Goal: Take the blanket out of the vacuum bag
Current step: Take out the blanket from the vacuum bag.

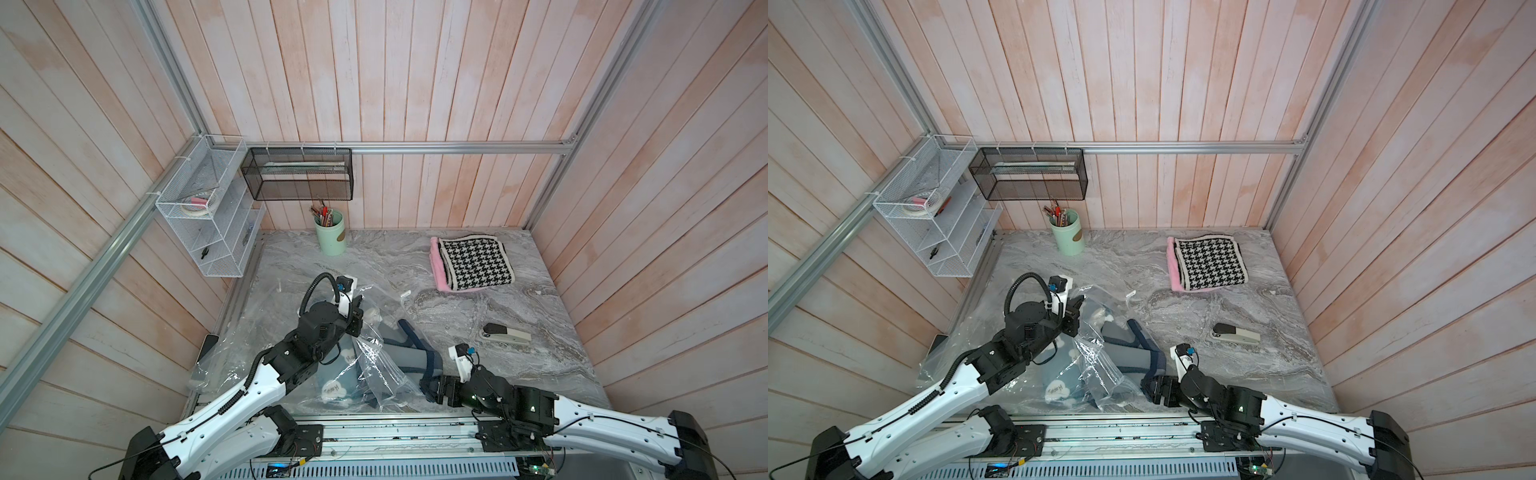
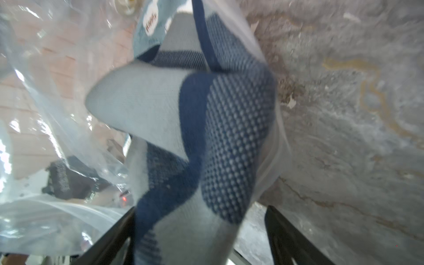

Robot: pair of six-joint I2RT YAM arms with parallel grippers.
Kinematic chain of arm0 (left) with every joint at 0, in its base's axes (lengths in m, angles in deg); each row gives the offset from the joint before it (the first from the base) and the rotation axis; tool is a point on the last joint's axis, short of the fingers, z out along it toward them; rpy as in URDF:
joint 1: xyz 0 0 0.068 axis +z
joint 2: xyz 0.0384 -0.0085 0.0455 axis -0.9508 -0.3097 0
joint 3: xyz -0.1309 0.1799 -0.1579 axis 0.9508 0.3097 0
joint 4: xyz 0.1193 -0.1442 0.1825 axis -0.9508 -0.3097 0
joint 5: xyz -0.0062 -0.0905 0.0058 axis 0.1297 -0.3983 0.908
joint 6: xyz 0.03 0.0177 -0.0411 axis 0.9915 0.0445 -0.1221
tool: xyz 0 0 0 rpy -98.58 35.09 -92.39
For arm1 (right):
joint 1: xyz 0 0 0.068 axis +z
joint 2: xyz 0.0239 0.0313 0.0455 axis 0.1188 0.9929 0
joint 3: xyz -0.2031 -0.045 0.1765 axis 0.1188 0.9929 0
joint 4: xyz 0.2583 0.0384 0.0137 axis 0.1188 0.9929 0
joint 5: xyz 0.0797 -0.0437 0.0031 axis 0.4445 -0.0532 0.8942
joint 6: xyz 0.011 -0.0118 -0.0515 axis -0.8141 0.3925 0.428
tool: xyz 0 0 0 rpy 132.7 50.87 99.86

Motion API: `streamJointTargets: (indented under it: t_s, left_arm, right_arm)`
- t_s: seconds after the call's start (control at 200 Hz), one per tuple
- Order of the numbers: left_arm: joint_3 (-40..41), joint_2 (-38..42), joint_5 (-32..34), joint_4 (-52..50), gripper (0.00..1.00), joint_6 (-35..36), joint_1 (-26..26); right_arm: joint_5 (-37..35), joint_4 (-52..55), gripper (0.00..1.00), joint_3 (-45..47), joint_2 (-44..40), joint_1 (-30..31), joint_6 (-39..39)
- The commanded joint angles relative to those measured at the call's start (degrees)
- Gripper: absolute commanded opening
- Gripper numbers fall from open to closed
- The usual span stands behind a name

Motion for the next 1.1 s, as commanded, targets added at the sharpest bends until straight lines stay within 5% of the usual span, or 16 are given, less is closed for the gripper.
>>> streamJointTargets:
  t_s: [0.0, 0.2, 0.555, 0.945, 1.005, 1.095]
  left_arm:
    - [0.8, 0.6, 0.6, 1.8, 0.00, 1.3, 0.2]
    - [0.0, 0.4, 0.6, 0.8, 0.00, 1.3, 0.2]
    - [-0.1, 1.0, 0.8, 0.6, 0.00, 1.3, 0.2]
    - [0.5, 0.5, 1.2, 1.0, 0.00, 1.2, 0.2]
    - [0.5, 0.5, 1.2, 1.1, 0.00, 1.2, 0.2]
    - [0.4, 0.4, 1.2, 0.8, 0.00, 1.1, 0.2]
  right_arm:
    - [-6.3, -5.8, 0.81, 1.4, 1.5, 4.4, -5.7]
    - [-15.9, -8.8, 0.82, 1.6, 2.8, 11.6, -8.1]
    - [-15.6, -7.0, 0.83, 1.8, 2.5, 11.7, -8.9]
    - [-17.3, -8.5, 0.72, 0.8, 1.0, 11.7, -7.4]
    - [-17.5, -10.0, 0.58, 1.1, 1.6, 11.6, -7.3]
    - [-17.8, -10.0, 0.15, 0.4, 2.3, 11.5, -6.6]
